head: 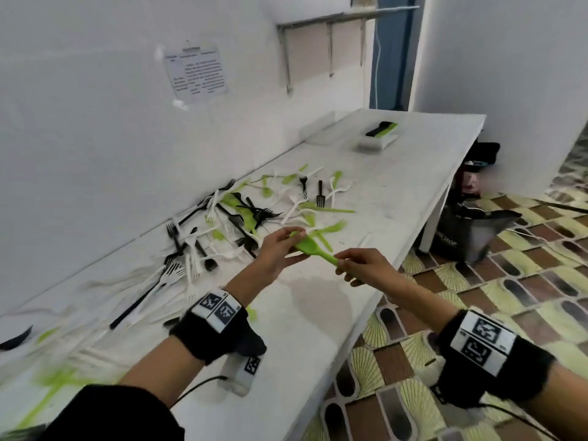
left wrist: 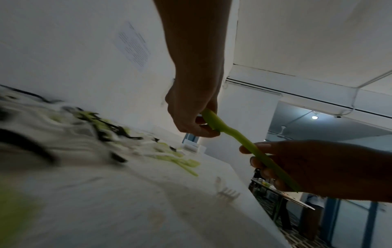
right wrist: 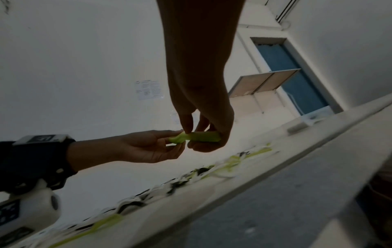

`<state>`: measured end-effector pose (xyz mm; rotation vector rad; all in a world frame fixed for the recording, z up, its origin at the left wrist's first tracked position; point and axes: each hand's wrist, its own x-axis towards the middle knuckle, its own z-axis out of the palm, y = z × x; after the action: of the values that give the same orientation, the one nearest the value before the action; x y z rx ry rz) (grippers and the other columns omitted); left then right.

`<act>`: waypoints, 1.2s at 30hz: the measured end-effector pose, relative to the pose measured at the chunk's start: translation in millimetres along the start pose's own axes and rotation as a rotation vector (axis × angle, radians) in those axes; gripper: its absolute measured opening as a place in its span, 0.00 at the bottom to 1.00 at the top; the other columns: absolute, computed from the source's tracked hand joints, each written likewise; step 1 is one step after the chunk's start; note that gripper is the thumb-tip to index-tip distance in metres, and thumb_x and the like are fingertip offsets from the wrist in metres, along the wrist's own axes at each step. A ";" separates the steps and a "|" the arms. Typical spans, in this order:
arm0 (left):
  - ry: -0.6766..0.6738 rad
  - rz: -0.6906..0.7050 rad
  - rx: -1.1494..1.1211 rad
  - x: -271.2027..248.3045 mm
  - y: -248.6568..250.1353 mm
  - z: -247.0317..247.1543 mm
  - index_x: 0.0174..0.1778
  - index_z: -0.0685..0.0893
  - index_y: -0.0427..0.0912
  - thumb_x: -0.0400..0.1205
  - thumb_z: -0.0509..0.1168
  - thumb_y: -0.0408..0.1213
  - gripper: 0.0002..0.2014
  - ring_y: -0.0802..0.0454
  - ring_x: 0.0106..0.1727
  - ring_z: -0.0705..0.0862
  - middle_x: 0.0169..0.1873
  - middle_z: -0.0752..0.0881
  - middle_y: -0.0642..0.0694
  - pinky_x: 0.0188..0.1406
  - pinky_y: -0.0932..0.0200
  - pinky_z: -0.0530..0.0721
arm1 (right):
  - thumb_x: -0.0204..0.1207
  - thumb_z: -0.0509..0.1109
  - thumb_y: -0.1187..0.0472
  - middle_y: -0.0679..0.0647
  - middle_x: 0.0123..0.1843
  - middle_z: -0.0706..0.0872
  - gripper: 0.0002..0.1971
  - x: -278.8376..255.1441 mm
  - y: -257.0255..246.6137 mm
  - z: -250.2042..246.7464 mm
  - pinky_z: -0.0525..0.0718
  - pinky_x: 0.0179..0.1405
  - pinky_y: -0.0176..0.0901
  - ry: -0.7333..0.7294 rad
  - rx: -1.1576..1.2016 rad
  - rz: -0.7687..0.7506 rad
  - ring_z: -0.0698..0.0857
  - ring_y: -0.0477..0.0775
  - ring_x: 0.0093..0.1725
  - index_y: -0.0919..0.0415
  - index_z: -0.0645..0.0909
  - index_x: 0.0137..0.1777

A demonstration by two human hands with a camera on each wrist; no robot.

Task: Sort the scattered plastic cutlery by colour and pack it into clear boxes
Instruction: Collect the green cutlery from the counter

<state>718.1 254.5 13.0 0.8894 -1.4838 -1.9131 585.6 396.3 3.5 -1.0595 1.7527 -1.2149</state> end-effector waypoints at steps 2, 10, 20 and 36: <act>-0.089 -0.007 0.041 34.0 -6.9 54.2 0.44 0.81 0.41 0.81 0.64 0.28 0.04 0.50 0.42 0.85 0.40 0.83 0.44 0.37 0.60 0.89 | 0.81 0.63 0.64 0.51 0.39 0.86 0.09 3.1 18.6 -50.7 0.81 0.29 0.29 0.077 -0.001 0.038 0.81 0.45 0.34 0.61 0.81 0.57; -0.327 -0.038 0.105 109.7 -17.9 176.3 0.44 0.82 0.39 0.81 0.64 0.27 0.04 0.49 0.42 0.85 0.40 0.83 0.43 0.39 0.57 0.89 | 0.81 0.61 0.67 0.52 0.38 0.84 0.10 1.0 56.5 -165.3 0.79 0.26 0.29 0.235 0.000 0.065 0.81 0.46 0.34 0.62 0.81 0.58; -0.461 -0.097 0.168 205.2 -29.4 295.9 0.42 0.82 0.41 0.81 0.64 0.28 0.05 0.51 0.42 0.85 0.39 0.82 0.45 0.43 0.56 0.88 | 0.80 0.62 0.66 0.52 0.40 0.85 0.09 42.2 96.8 -274.5 0.79 0.32 0.33 0.372 0.036 0.158 0.81 0.44 0.37 0.57 0.82 0.54; -0.596 -0.069 0.209 436.4 -1.2 485.4 0.42 0.81 0.43 0.82 0.63 0.29 0.06 0.54 0.41 0.84 0.39 0.82 0.46 0.35 0.63 0.88 | 0.79 0.63 0.68 0.56 0.42 0.85 0.07 209.6 122.4 -495.5 0.79 0.40 0.36 0.462 -0.035 0.171 0.83 0.51 0.42 0.59 0.81 0.51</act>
<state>66.6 215.5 21.9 0.4679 -2.0443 -2.2215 33.8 398.8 -0.9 -0.6601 2.1682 -1.4001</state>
